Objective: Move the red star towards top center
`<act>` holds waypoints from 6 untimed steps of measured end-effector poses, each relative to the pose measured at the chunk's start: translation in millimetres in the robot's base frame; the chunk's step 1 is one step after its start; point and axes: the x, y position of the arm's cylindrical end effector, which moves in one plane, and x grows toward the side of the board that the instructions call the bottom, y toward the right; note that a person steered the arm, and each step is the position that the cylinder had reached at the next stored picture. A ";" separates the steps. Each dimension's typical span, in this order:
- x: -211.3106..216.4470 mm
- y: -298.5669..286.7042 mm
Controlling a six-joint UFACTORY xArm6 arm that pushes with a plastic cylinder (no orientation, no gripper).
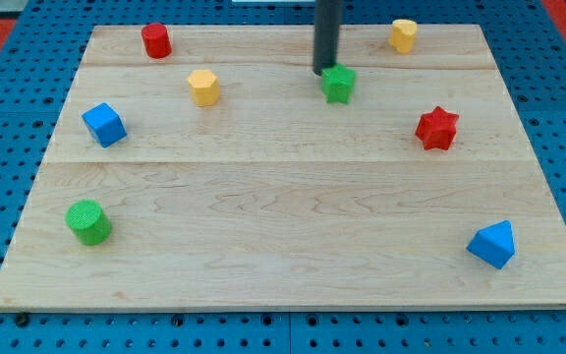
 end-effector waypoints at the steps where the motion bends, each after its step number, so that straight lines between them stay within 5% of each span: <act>1: 7.8 -2.4; 2: 57.7 -11.9; 3: 114.3 49.2; 6: 92.5 139.6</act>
